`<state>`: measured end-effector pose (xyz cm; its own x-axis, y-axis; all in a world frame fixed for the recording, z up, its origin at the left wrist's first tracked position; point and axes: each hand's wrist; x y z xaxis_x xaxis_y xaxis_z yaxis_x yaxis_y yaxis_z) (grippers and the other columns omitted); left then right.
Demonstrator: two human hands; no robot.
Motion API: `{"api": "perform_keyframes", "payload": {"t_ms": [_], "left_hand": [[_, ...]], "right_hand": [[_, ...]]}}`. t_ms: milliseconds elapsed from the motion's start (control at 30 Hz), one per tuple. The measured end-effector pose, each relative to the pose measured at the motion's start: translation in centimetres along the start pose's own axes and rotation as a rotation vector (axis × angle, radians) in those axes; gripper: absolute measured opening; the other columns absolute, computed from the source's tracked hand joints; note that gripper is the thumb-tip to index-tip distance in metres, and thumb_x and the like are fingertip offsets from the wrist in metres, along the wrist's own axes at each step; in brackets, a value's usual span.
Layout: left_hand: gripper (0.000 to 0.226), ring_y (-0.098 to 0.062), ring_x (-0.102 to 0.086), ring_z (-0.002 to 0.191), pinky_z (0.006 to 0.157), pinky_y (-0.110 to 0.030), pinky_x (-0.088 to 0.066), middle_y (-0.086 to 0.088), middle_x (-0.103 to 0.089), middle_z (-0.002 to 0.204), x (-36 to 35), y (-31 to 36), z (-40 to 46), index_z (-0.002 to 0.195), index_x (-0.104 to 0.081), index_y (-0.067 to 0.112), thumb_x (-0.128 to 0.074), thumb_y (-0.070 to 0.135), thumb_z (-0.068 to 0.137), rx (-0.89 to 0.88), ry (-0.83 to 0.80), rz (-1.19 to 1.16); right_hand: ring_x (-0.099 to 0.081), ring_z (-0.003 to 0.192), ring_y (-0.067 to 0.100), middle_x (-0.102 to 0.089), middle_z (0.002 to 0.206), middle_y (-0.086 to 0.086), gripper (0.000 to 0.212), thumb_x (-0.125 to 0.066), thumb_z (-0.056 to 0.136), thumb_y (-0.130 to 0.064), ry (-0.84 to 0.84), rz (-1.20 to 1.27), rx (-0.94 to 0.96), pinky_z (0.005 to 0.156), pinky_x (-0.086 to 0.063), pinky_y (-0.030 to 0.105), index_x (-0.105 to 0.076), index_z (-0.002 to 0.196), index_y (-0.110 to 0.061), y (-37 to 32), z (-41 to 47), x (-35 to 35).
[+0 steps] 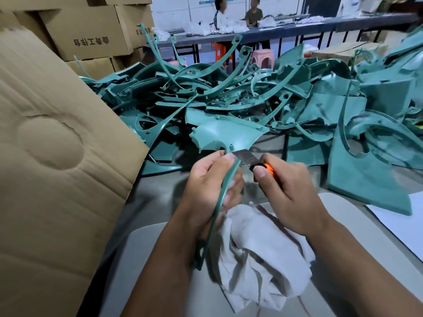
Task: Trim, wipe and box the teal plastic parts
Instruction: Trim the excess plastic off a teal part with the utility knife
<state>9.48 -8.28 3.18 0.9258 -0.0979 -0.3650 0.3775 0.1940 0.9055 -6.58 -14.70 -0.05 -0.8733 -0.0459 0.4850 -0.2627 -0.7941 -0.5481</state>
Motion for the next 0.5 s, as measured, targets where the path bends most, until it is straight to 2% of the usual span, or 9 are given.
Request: {"api": "perform_keyframes", "payload": {"t_ms": [67, 167, 267, 333, 400, 500], "left_hand": [[0.025, -0.001, -0.03, 0.036, 0.033, -0.014, -0.026, 0.003, -0.039, 0.056, 0.1, 0.2, -0.1, 0.085, -0.047, 0.009, -0.038, 0.015, 0.107, 0.041, -0.064, -0.071], [0.018, 0.0, -0.029, 0.035, 0.033, -0.013, -0.025, 0.005, -0.04, 0.055, 0.2, 0.4, -0.1, 0.094, -0.05, 0.008, -0.041, 0.019, 0.105, 0.091, -0.099, -0.128], [0.017, 0.001, -0.028, 0.035, 0.032, -0.013, -0.025, 0.006, -0.038, 0.054, 0.2, 0.4, -0.2, 0.097, -0.051, 0.007, -0.043, 0.02, 0.103, 0.124, -0.125, -0.158], [0.016, 0.001, -0.028, 0.035, 0.033, -0.012, -0.026, 0.005, -0.037, 0.055, 0.2, 0.5, -0.2, 0.099, -0.051, 0.007, -0.043, 0.02, 0.104, 0.135, -0.151, -0.148], [0.017, 0.001, -0.029, 0.035, 0.033, -0.012, -0.027, 0.006, -0.038, 0.055, 0.2, 0.5, -0.3, 0.095, -0.051, 0.008, -0.042, 0.019, 0.105, 0.139, -0.162, -0.143], [0.014, 0.002, -0.028, 0.035, 0.033, -0.012, -0.025, 0.007, -0.038, 0.054, 0.0, 0.5, -0.4, 0.101, -0.05, 0.008, -0.042, 0.019, 0.105, 0.133, -0.155, -0.142]], "right_hand": [[-0.04, 0.05, 0.015, -0.039, 0.056, -0.008, 0.042, -0.043, 0.109, -0.036, 0.058, -0.024, -0.029, 0.051, -0.027, 0.023, -0.044, 0.076, -0.01, 0.2, 0.0, 0.0], [-0.043, 0.05, 0.02, -0.044, 0.056, -0.003, 0.042, -0.044, 0.11, -0.037, 0.122, -0.059, -0.086, 0.049, -0.033, 0.035, -0.046, 0.076, -0.012, 0.6, 0.0, 0.2], [-0.044, 0.049, 0.02, -0.046, 0.054, 0.0, 0.041, -0.045, 0.11, -0.036, 0.226, -0.102, -0.14, 0.049, -0.035, 0.041, -0.049, 0.075, -0.013, 1.3, 0.2, 0.5], [-0.043, 0.05, 0.019, -0.045, 0.054, 0.0, 0.043, -0.045, 0.111, -0.036, 0.297, -0.139, -0.186, 0.05, -0.033, 0.038, -0.049, 0.075, -0.013, 1.9, 0.4, 0.9], [-0.04, 0.052, 0.015, -0.04, 0.054, 0.0, 0.045, -0.045, 0.111, -0.036, 0.347, -0.208, -0.242, 0.05, -0.028, 0.03, -0.044, 0.072, -0.012, 2.6, 0.5, 1.3], [-0.04, 0.05, 0.015, -0.04, 0.053, -0.001, 0.047, -0.045, 0.11, -0.039, 0.354, -0.353, -0.38, 0.048, -0.021, 0.028, -0.038, 0.07, -0.016, 3.7, 0.5, 1.7]]}}
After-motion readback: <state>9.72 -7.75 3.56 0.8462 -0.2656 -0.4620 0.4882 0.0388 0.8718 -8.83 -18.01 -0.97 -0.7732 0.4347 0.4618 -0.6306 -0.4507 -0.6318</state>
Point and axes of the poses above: each hand's wrist, its own z-axis towards the middle knuckle, its own x-axis out of the back of the hand, y = z × x
